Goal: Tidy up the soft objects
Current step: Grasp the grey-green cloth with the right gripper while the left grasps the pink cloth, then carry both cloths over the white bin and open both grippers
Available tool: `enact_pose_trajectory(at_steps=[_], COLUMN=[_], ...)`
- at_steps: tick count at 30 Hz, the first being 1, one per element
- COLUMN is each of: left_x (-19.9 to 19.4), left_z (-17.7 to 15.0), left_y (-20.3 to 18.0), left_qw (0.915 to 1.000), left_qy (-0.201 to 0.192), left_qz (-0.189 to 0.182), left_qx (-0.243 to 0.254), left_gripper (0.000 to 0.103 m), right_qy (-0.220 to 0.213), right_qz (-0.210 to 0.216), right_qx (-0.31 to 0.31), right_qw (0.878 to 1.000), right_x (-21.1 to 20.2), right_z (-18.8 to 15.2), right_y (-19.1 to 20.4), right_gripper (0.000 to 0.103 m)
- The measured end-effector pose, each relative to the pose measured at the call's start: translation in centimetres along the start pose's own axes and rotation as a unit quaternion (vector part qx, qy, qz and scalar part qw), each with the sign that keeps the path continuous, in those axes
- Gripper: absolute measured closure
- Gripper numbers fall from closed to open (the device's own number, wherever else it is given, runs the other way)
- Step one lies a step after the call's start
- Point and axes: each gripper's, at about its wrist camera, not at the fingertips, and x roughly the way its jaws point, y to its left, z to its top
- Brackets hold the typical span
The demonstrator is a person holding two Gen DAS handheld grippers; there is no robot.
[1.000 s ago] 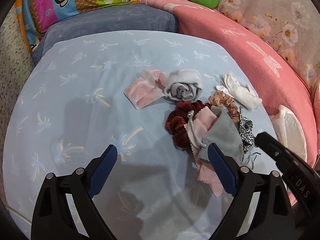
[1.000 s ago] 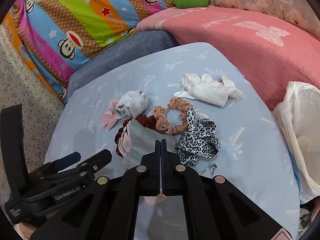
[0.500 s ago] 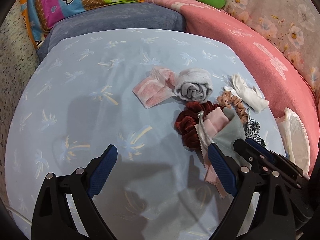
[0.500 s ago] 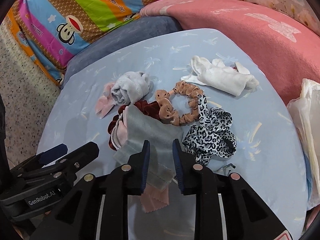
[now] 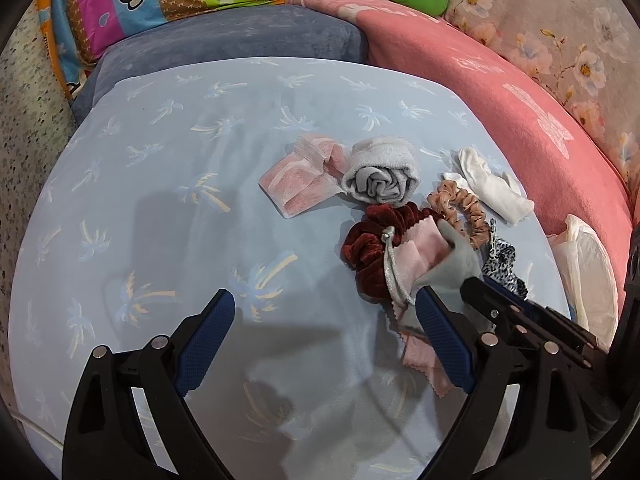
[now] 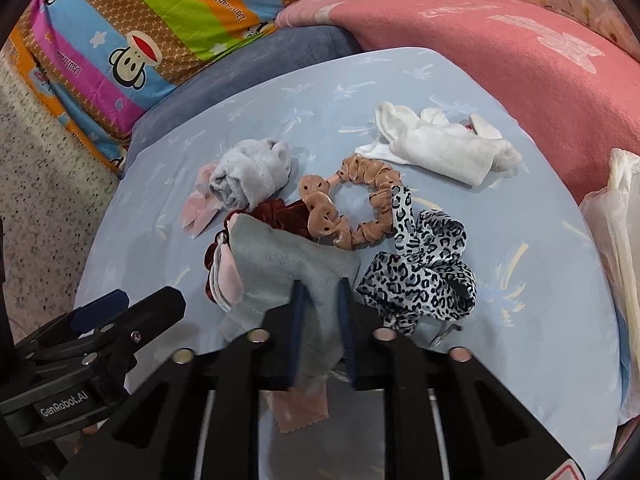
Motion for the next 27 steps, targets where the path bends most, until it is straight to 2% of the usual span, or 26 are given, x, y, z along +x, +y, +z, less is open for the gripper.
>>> enact_pose_trajectory(at_steps=[9,15,18,21,23,24,27], left_x=[-0.1,0.4,1.5,2.8,3.8,4.1,4.0], left_z=[-0.3,-0.6,-0.8,-1.2,-1.4,-1.5,-1.7], left_y=[-2.1,-4.2,-5.3,-6.2,-6.3,-6.4,-7.0], left_qw=[0.9996,0.9985,0.9976,0.9971,0.9967,0.9967,0.9962], left_qy=[0.003,0.009,0.026,0.039,0.051,0.054,0.043], left_qz=[-0.013,-0.031,-0.039,-0.028,-0.022,-0.017,-0.005], left_qx=[0.025,0.044,0.05,0.059,0.059,0.059,0.075], left_gripper=[0.016,0.021,0.029,0.035,0.048,0.049,0.065], right_qy=[-0.052,-0.082,-0.082,-0.087,-0.09,-0.091,-0.095], right_qz=[0.015,-0.003,-0.006,-0.009,-0.01,-0.011,-0.012], right_qx=[0.016,0.026,0.037,0.041,0.045,0.048,0.055], right_qw=[0.998,0.996,0.996,0.995,0.995,0.995,0.994], right_x=[-5.5,-8.8,-9.7,-10.6,-11.0,-11.2,-11.7], right_z=[0.2,0.8,0.7,0.6,0.5,0.4,0.4], right_y=[-1.4,-2.9,-3.8,-4.4,-4.7,-4.9,-5.4], right_gripper=[0.1,0.1,0.1,0.1,0.1,0.1,0.1])
